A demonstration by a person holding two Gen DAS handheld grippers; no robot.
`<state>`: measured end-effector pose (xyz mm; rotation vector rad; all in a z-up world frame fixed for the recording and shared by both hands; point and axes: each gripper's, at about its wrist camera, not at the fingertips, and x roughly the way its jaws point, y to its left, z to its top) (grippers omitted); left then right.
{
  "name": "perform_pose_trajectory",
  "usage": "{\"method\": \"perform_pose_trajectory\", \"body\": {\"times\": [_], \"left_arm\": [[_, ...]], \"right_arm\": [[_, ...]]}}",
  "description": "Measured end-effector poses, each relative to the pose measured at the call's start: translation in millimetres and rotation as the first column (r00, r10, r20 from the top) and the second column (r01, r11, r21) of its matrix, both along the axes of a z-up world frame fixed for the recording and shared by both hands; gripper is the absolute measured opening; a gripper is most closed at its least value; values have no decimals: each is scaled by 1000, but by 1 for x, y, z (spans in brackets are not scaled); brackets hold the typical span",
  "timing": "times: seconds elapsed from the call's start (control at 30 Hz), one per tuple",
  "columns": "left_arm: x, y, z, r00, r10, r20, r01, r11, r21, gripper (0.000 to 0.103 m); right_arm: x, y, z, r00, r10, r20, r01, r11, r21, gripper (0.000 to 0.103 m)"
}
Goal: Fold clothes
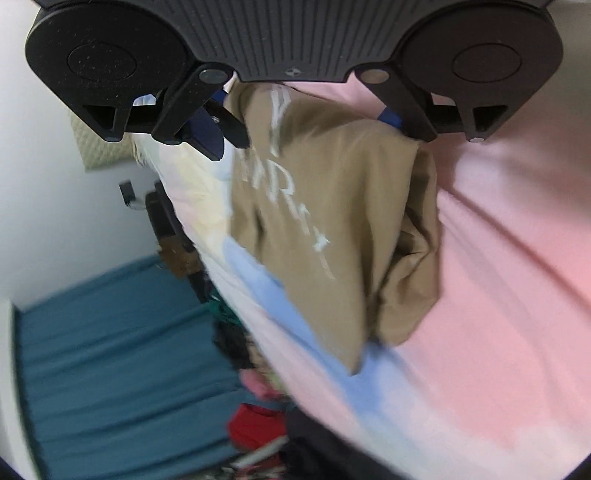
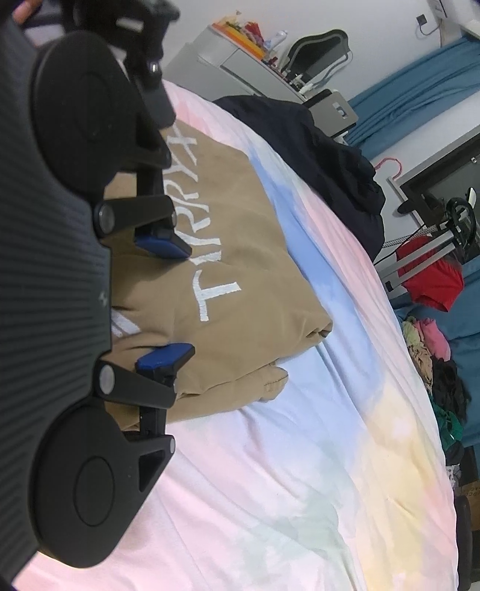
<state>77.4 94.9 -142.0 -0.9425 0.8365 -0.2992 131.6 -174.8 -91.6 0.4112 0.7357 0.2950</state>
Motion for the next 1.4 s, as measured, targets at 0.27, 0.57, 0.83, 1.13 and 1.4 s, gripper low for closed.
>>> {"method": "perform_pose_trajectory", "body": {"times": [0.27,0.57,0.83,1.13,1.4], "left_arm": [[-6,6,-8,995,90,-50,-90,996,-3,43],[-12,8,-2,993,115,-21,-116,993,-17,30],[-11,9,1,994,113,-8,-113,991,-67,35],[-10,10,9,995,94,17,-92,989,-114,53],[-8,10,7,996,92,1,-91,987,-133,55]], "right_arm": [[-2,8,1,1000,12,21,-10,998,-61,53],[-2,9,4,1000,5,30,-3,998,-58,53],[-16,-8,34,997,13,70,-27,978,209,89],[-8,-10,-23,941,213,-263,31,719,695,90],[3,-12,-61,925,168,-342,187,582,791,90]]}}
